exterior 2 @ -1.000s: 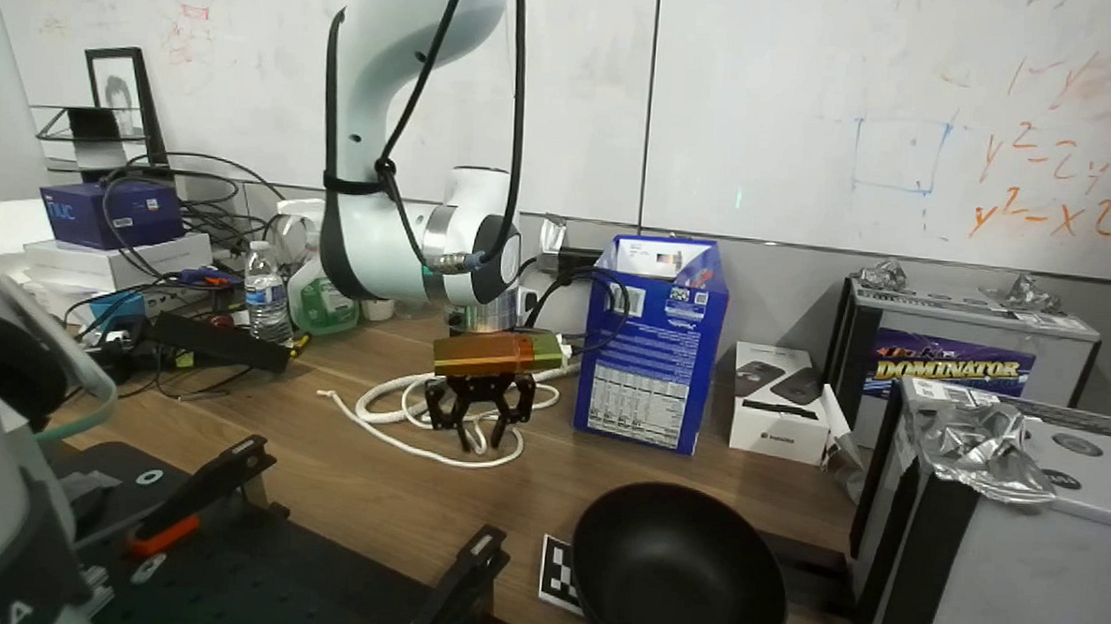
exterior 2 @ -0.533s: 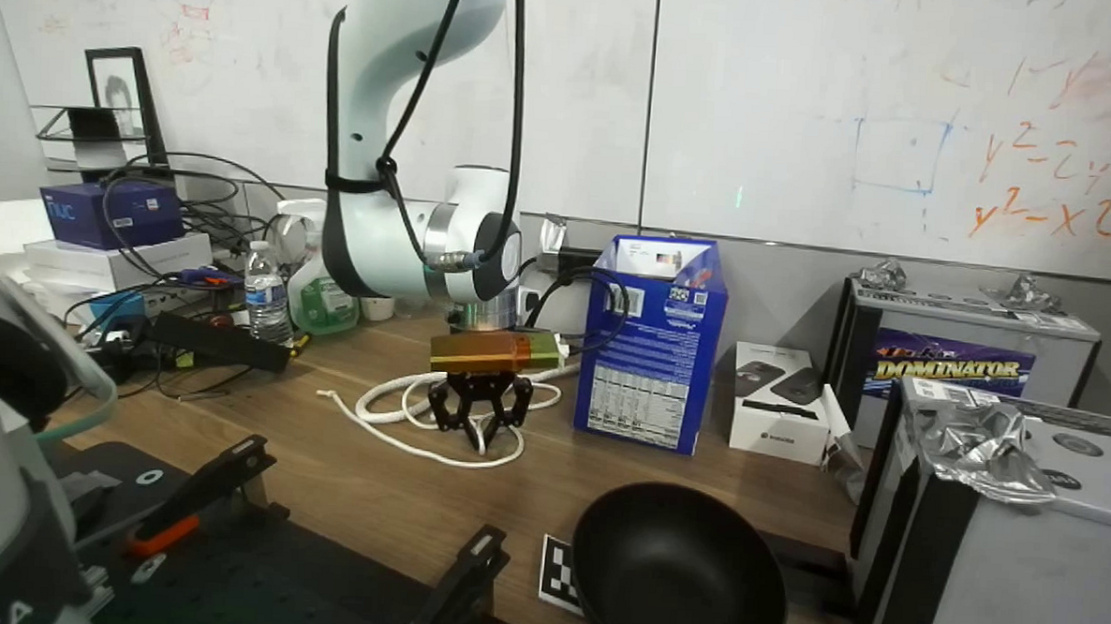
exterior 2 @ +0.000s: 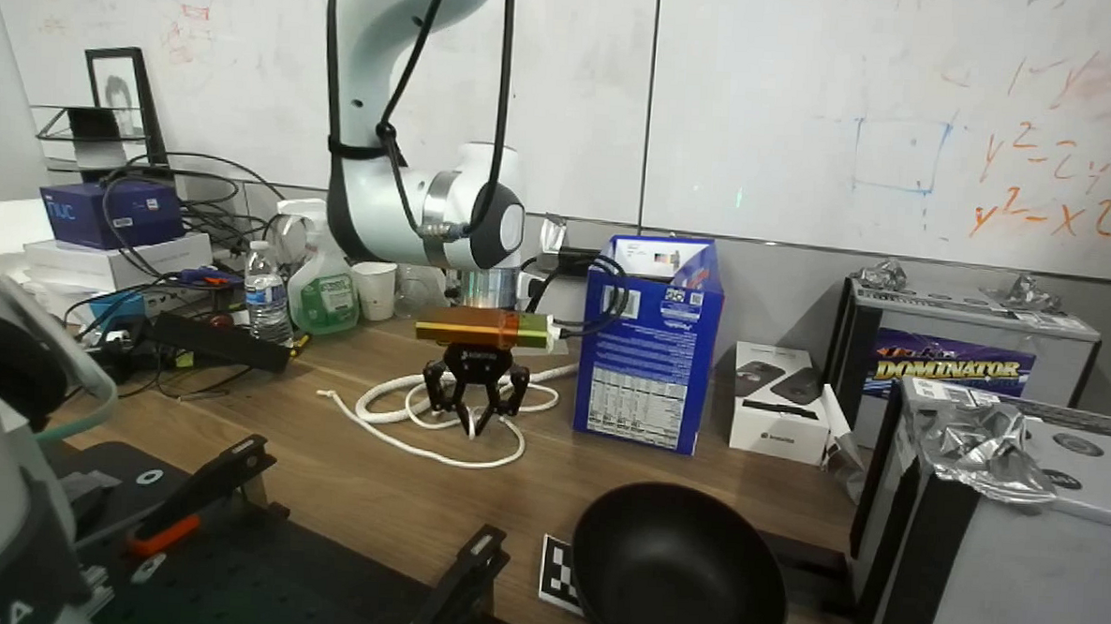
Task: Put the white ropes inside the blue box
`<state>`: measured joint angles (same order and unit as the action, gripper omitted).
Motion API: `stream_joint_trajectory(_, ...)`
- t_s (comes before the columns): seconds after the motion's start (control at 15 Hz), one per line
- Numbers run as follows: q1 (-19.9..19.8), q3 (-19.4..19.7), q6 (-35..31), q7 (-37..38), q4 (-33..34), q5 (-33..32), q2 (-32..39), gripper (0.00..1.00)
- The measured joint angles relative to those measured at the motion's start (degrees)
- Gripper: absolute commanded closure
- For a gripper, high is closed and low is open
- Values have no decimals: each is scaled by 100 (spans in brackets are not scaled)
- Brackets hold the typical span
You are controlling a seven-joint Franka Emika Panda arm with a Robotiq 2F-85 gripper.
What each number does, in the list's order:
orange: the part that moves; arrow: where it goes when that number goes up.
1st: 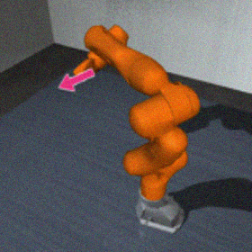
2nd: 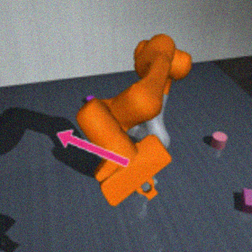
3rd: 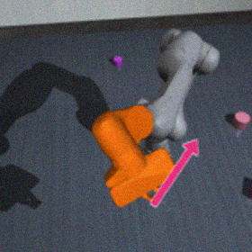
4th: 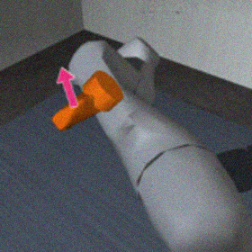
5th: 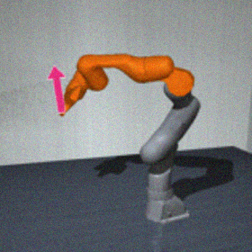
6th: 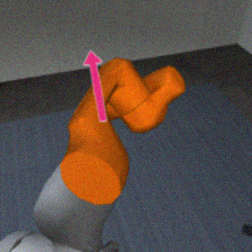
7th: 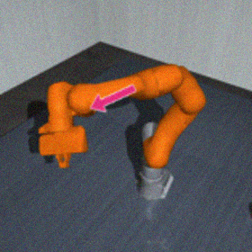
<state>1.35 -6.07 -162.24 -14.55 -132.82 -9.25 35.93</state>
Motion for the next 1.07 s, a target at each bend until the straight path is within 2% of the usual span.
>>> stream_joint_trajectory(0.2, -186, -208, 390, 50, -184, 341, -716, 96)
stream_joint_trajectory(0.4, -252, -224, 854, 220, -349, 611, -1634, 96)
stream_joint_trajectory(0.73, -197, 26, 1830, 968, -297, 617, -3131, 97)
stream_joint_trajectory(1.07, -185, 150, 2843, 1982, 182, 344, -4326, 97)
